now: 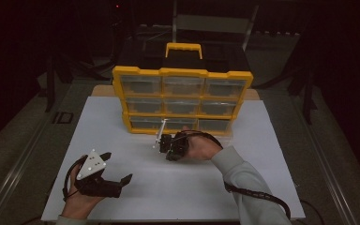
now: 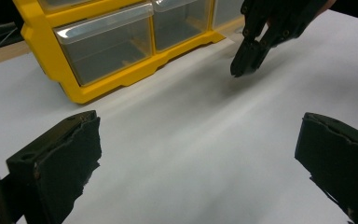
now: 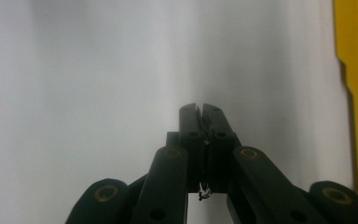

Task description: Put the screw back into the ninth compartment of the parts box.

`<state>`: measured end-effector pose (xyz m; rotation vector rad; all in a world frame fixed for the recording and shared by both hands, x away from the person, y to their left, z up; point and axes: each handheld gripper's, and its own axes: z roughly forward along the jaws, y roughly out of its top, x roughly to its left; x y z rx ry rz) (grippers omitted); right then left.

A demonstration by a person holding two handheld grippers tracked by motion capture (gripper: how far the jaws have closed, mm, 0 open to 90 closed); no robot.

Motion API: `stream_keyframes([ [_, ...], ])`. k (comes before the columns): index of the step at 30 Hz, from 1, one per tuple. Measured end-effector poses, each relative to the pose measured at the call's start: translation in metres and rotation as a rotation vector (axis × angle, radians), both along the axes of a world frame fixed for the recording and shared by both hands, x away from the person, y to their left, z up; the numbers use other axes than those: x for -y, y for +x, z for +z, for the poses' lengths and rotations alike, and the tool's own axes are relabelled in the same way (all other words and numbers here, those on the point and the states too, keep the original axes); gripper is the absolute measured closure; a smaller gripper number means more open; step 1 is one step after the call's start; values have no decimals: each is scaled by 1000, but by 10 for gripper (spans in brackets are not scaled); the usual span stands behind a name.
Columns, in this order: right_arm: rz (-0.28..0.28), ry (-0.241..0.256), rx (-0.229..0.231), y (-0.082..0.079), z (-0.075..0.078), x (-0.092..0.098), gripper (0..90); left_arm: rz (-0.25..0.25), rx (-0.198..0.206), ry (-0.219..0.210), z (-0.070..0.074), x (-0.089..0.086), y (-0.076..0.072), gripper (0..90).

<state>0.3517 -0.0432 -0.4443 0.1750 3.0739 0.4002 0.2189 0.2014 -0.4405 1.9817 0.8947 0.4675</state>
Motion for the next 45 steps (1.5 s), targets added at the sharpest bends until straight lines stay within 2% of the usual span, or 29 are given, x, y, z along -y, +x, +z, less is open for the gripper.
stream_keyframes([
  [20, -2, 48, 50, 7, 37, -2, 878, 0, -3, 0, -1, 0, 0, 9],
  [45, -53, 82, 99, 19, 75, 9, 878, -2, -2, 1, 0, 0, 0, 9],
])
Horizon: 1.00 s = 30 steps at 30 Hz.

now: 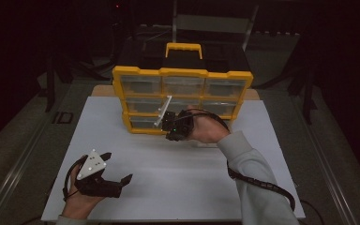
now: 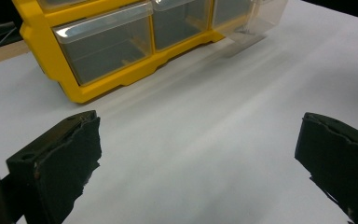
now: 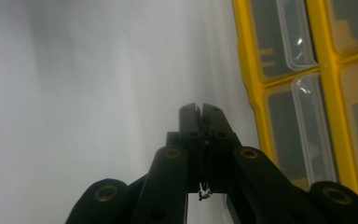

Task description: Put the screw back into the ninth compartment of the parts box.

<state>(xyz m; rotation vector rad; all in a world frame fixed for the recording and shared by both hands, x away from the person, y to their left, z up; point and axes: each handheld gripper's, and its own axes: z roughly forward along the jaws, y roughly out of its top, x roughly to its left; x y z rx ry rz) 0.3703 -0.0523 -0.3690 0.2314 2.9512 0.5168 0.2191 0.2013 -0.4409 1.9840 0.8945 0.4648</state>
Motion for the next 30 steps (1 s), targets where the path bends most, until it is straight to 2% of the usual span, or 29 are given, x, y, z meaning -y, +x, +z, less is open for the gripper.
stream_keyframes([
  [13, -43, 3, 12, 6, 12, 15, 878, 0, 1, 0, 0, 0, 0, 9],
  [30, -93, 0, 21, 14, 18, 37, 878, 1, -2, -2, 0, 0, 0, 9],
])
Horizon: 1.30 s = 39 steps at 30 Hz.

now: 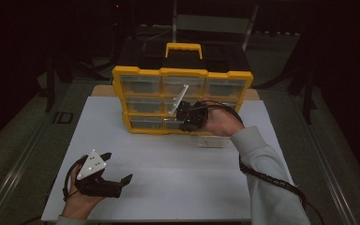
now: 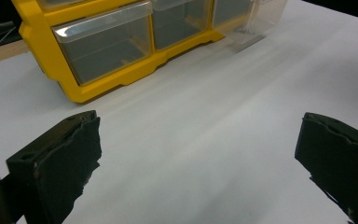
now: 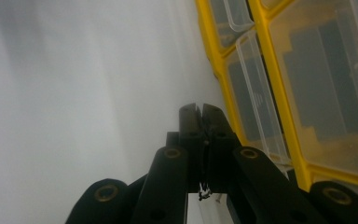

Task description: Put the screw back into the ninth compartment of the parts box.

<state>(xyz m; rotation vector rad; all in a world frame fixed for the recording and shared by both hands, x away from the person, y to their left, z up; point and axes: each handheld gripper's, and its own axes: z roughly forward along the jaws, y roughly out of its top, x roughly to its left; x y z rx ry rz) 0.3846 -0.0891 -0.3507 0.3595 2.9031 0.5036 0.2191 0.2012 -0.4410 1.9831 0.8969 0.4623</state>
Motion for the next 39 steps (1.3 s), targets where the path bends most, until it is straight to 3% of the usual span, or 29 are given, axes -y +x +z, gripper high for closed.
stream_keyframes([
  [39, -125, -13, 2, 16, 7, 52, 878, -1, 2, 2, 1, 0, 0, 9],
])
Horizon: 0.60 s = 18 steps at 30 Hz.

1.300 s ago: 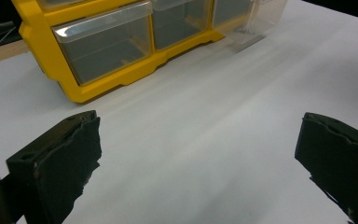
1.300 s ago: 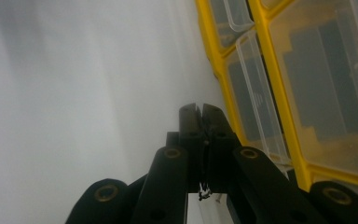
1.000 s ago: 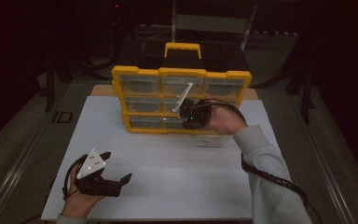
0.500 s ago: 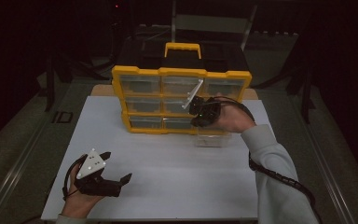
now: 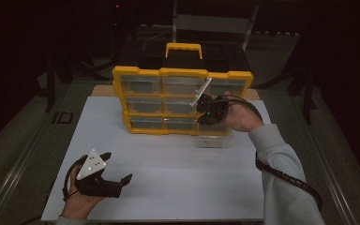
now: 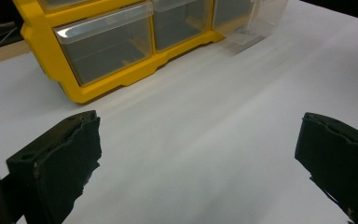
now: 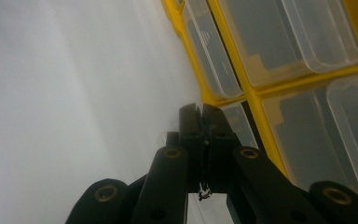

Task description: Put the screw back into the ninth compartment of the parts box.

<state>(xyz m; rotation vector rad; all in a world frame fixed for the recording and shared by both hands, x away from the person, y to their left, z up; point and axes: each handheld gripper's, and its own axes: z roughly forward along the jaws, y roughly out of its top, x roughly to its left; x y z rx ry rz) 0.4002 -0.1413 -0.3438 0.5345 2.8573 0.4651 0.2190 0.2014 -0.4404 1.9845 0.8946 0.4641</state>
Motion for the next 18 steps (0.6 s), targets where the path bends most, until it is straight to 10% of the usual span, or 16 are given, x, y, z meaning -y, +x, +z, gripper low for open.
stream_keyframes([
  [18, -53, -7, 2, 7, 1, 20, 878, 0, 1, -3, 0, 0, 0, 9],
])
